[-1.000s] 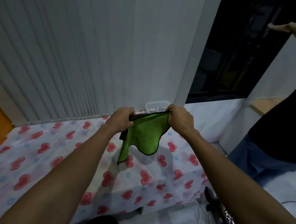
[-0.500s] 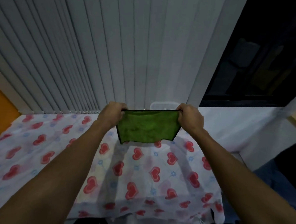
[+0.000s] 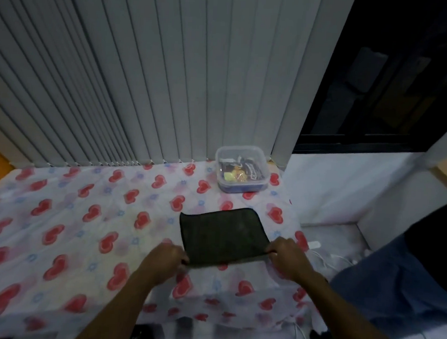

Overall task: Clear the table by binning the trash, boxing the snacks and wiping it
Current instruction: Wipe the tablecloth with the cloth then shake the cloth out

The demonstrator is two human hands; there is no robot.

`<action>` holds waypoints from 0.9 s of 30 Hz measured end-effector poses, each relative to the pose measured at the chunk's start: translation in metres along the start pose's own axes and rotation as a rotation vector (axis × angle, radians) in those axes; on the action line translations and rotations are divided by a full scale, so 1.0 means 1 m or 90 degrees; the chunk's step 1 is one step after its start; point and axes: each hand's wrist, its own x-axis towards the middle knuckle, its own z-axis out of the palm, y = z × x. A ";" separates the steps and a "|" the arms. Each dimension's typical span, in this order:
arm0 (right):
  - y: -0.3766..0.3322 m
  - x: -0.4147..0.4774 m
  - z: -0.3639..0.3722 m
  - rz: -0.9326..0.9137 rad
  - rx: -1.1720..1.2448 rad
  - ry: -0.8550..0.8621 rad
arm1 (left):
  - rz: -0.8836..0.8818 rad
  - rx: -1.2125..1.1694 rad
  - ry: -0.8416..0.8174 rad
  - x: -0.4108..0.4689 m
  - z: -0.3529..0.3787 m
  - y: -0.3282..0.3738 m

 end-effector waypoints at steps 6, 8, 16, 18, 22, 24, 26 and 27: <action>0.014 -0.027 0.055 -0.026 -0.073 -0.074 | -0.028 -0.004 -0.016 0.001 0.064 0.006; 0.008 -0.026 0.057 -0.032 -0.076 -0.057 | -0.031 0.004 0.036 0.006 0.068 0.015; -0.008 -0.017 0.064 -0.050 -0.107 -0.090 | -0.065 0.075 -0.021 0.018 0.074 0.031; -0.013 -0.010 0.057 -0.051 -0.095 -0.098 | -0.070 0.079 -0.006 0.020 0.065 0.031; -0.046 0.016 0.010 -0.024 -0.049 -0.070 | -0.087 0.091 0.063 0.026 0.004 0.035; -0.073 0.033 -0.029 -0.037 -0.019 -0.043 | -0.100 0.128 0.121 0.027 -0.044 0.033; -0.107 0.055 -0.074 -0.058 0.019 0.022 | -0.116 0.146 0.213 0.028 -0.102 0.026; -0.124 0.067 -0.100 -0.077 0.041 0.068 | -0.117 0.152 0.257 0.025 -0.136 0.025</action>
